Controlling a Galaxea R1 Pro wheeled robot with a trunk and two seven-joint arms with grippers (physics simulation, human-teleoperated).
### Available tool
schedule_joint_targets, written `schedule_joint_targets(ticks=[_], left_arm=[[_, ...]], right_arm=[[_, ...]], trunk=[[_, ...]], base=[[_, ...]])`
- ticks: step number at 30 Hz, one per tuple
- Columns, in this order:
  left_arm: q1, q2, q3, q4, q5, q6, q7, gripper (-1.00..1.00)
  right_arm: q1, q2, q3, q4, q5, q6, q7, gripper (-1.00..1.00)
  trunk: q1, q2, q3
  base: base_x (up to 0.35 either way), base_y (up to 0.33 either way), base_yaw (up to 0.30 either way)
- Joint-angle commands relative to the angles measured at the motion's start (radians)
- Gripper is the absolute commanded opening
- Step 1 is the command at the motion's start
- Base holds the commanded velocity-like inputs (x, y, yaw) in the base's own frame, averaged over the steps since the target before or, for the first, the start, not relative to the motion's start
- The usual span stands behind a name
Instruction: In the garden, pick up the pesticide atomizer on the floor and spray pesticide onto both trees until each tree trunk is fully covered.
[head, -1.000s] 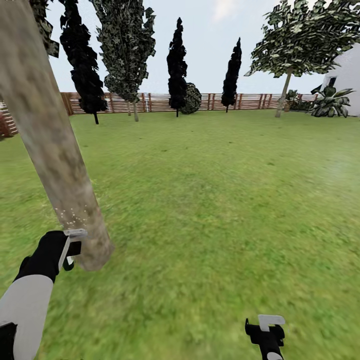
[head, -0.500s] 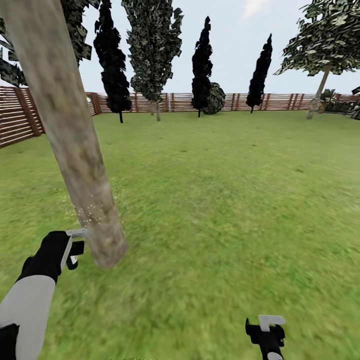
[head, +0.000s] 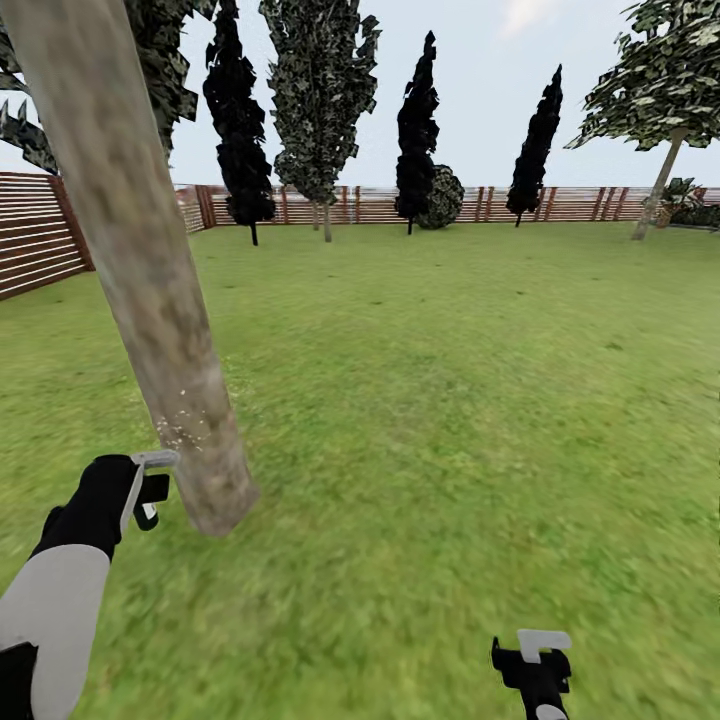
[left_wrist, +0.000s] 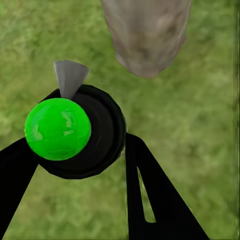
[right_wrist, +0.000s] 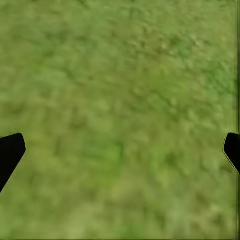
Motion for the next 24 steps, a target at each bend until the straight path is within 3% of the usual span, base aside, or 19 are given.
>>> schedule_joint_targets(ticks=[1, 13, 24], left_arm=[[-0.001, -0.001, 0.002, -0.002, -0.008, 0.004, -0.005, -1.0], [-0.001, -0.005, 0.002, -0.001, -0.01, 0.004, -0.003, -1.0], [0.014, -0.006, 0.0, 0.0, -0.014, 0.002, 0.005, -1.0]], right_arm=[[0.0, -0.001, 0.009, 0.0, -0.008, -0.002, -0.001, 1.0], [0.0, 0.0, 0.009, 0.0, -0.008, -0.002, -0.001, 1.0], [0.0, 0.001, 0.009, 0.0, -0.008, -0.002, -0.001, 1.0]], trunk=[[0.0, 0.0, -0.001], [0.0, 0.0, -0.001], [0.0, 0.0, -0.001]], base=[[0.018, -0.269, 0.0], [0.01, -0.273, 0.0], [0.146, -0.265, 0.026]])
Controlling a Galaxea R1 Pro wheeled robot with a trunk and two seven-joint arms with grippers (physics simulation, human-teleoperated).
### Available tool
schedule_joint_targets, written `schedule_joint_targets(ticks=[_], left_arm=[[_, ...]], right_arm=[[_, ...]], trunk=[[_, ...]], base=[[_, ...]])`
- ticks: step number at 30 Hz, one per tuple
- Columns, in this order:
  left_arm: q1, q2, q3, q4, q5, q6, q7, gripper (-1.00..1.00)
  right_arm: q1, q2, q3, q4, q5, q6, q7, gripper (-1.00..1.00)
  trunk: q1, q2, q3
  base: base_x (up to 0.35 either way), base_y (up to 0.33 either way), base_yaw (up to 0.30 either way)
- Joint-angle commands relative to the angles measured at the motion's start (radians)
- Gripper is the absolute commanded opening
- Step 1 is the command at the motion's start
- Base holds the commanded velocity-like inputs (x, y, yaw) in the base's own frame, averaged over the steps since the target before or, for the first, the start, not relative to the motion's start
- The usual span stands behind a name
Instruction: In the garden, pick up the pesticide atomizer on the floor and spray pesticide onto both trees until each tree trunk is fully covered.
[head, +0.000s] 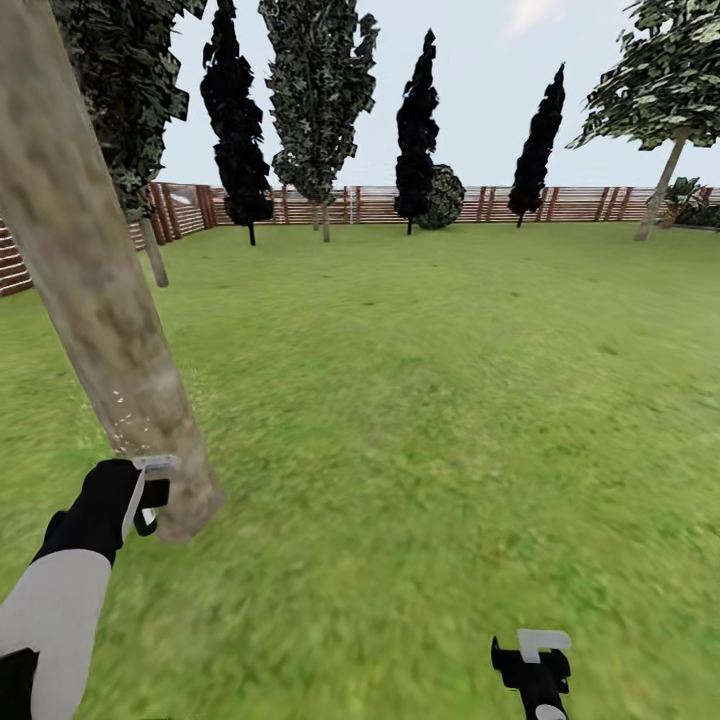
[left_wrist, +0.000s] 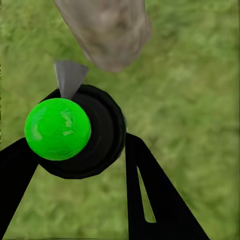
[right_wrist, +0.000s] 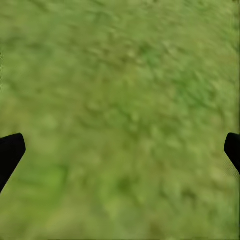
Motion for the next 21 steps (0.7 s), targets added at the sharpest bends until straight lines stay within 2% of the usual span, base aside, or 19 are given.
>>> schedule_joint_targets(ticks=[1, 12, 16, 21], left_arm=[[0.0, -0.001, 0.002, -0.001, -0.006, 0.004, -0.004, -1.0], [0.001, 0.004, -0.001, 0.007, -0.011, 0.002, 0.002, -1.0], [0.001, 0.008, 0.0, 0.01, -0.009, 0.002, 0.05, -1.0], [0.001, 0.002, -0.003, -0.001, -0.011, 0.004, 0.06, -1.0]], right_arm=[[0.0, 0.0, 0.008, 0.0, -0.008, -0.002, -0.002, 1.0], [0.0, 0.001, 0.009, 0.0, -0.009, -0.002, -0.002, 1.0], [0.0, 0.001, 0.009, 0.0, -0.009, -0.002, -0.002, 1.0], [0.0, 0.001, 0.009, 0.0, -0.009, -0.002, -0.002, 1.0]], trunk=[[0.0, 0.0, -0.001], [0.0, 0.0, -0.001], [0.0, 0.0, -0.001], [0.0, 0.0, -0.001]], base=[[0.108, -0.263, 0.253], [0.099, -0.263, 0.275], [0.117, -0.263, 0.277], [0.137, -0.263, 0.141]])
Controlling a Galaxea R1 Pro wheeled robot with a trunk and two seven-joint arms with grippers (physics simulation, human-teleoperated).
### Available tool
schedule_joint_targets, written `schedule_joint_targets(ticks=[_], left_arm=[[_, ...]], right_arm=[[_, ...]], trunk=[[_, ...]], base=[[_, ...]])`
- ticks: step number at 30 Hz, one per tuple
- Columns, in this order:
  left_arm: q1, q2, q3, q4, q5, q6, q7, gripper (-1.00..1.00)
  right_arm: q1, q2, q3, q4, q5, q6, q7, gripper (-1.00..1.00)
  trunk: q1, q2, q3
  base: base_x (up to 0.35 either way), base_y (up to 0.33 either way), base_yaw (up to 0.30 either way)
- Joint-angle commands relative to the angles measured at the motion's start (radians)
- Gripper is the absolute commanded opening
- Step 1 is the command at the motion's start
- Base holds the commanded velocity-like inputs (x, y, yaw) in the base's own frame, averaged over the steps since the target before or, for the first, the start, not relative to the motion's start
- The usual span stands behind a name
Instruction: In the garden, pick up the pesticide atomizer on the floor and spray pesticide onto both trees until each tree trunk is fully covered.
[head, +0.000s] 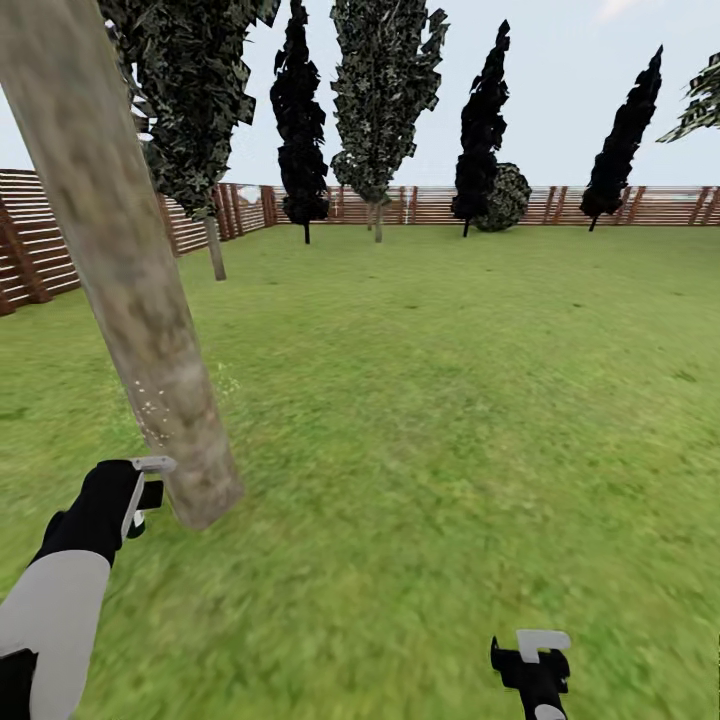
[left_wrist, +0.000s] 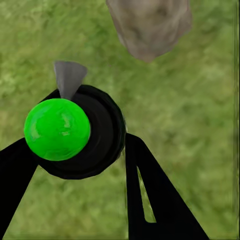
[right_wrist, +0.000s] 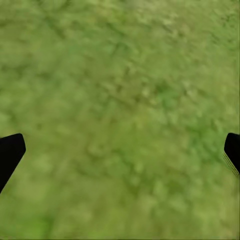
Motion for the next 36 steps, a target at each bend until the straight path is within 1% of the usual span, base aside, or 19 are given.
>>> schedule_joint_targets(ticks=[1, 16, 25, 27, 31, 36], left_arm=[[-0.001, -0.001, 0.001, -0.001, 0.0, 0.004, 0.002, -1.0], [-0.001, -0.001, 0.002, -0.001, -0.002, 0.005, 0.002, -1.0], [-0.001, 0.003, 0.003, -0.001, -0.002, 0.005, 0.004, -1.0], [-0.001, 0.01, 0.009, -0.001, -0.002, 0.004, 0.027, -1.0], [-0.001, 0.002, 0.005, -0.001, 0.004, 0.003, 0.041, -1.0], [-0.001, -0.003, 0.011, 0.003, 0.01, 0.0, 0.042, -1.0]], right_arm=[[0.0, 0.0, 0.008, 0.0, -0.008, -0.002, -0.002, 1.0], [0.0, 0.0, 0.008, 0.0, -0.009, -0.002, -0.002, 1.0], [0.0, 0.0, 0.008, 0.0, -0.009, -0.003, -0.002, 1.0], [0.0, 0.0, 0.008, 0.0, -0.009, -0.002, -0.002, 1.0], [0.0, 0.0, 0.008, 0.0, -0.008, -0.002, -0.002, 1.0], [0.0, -0.003, 0.008, 0.0, -0.008, -0.002, -0.003, 1.0]], trunk=[[0.0, 0.0, -0.001], [0.0, 0.0, -0.001], [0.0, 0.0, -0.001], [0.0, 0.0, -0.001], [0.0, 0.0, -0.001], [0.0, 0.0, -0.001]], base=[[0.14, -0.263, 0.01], [0.14, -0.263, 0.014], [0.14, -0.263, 0.252], [0.14, -0.263, 0.275], [0.149, -0.259, 0.271], [0.275, -0.149, 0.017]])
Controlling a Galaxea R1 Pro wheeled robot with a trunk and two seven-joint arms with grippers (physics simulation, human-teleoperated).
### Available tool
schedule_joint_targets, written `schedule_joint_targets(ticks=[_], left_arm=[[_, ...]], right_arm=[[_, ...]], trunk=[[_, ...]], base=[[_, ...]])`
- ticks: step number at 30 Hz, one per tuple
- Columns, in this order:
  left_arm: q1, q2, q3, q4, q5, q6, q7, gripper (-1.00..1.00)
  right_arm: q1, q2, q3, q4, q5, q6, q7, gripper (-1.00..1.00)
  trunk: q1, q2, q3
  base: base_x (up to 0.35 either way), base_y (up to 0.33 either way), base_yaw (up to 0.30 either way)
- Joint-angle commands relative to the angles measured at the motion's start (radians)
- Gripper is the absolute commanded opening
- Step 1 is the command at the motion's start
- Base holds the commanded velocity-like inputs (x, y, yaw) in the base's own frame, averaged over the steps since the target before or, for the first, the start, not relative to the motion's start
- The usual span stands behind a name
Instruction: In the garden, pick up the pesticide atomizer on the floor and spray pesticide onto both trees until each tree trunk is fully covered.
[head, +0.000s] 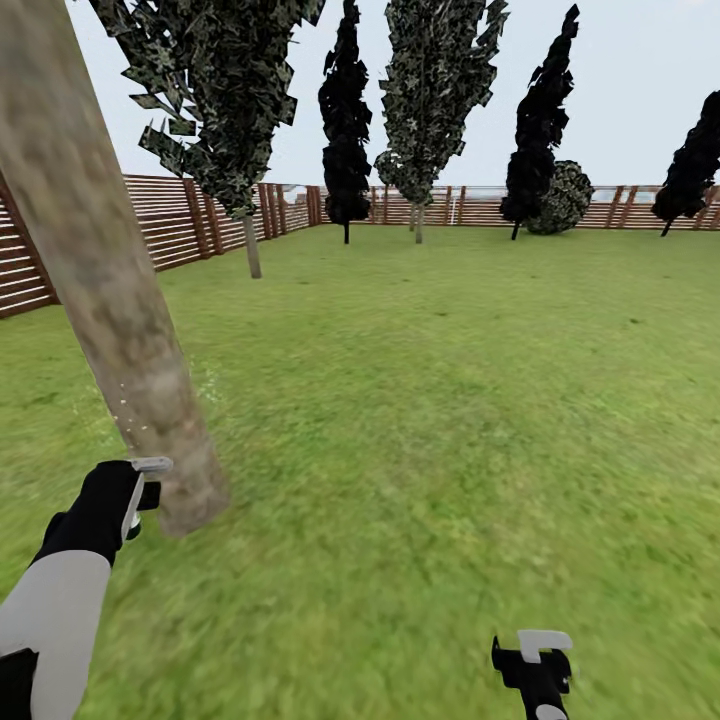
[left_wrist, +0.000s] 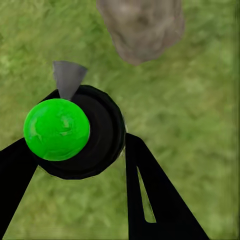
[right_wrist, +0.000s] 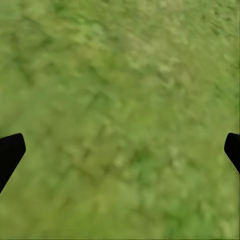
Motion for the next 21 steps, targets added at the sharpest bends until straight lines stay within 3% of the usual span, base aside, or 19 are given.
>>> schedule_joint_targets(ticks=[1, 7, 12, 16, 21], left_arm=[[-0.001, 0.001, 0.0, 0.0, 0.005, 0.003, 0.006, -1.0], [0.003, 0.005, 0.005, -0.005, -0.002, 0.006, 0.007, -1.0], [0.055, 0.0, 0.004, -0.003, 0.002, 0.01, 0.006, -1.0], [0.06, -0.003, 0.007, -0.025, 0.006, 0.009, 0.007, -1.0], [0.061, -0.046, 0.006, -0.04, 0.007, 0.007, 0.007, -1.0]], right_arm=[[-0.001, 0.0, 0.009, 0.0, -0.009, -0.003, -0.002, 1.0], [-0.001, 0.001, 0.009, 0.0, -0.009, -0.003, -0.002, 1.0], [-0.001, 0.006, 0.01, 0.0, -0.009, -0.003, -0.002, 1.0], [-0.001, 0.007, 0.01, 0.0, -0.009, -0.003, -0.002, 1.0], [-0.001, 0.006, 0.01, 0.0, -0.009, -0.003, -0.002, 1.0]], trunk=[[0.0, 0.0, -0.001], [0.0, 0.0, -0.001], [0.0, 0.0, -0.001], [0.0, 0.0, -0.001], [0.0, 0.0, -0.001]], base=[[0.302, -0.104, 0.0], [0.241, -0.064, 0.025], [0.015, -0.003, 0.248], [0.232, 0.0, 0.176], [0.333, 0.0, 0.011]])
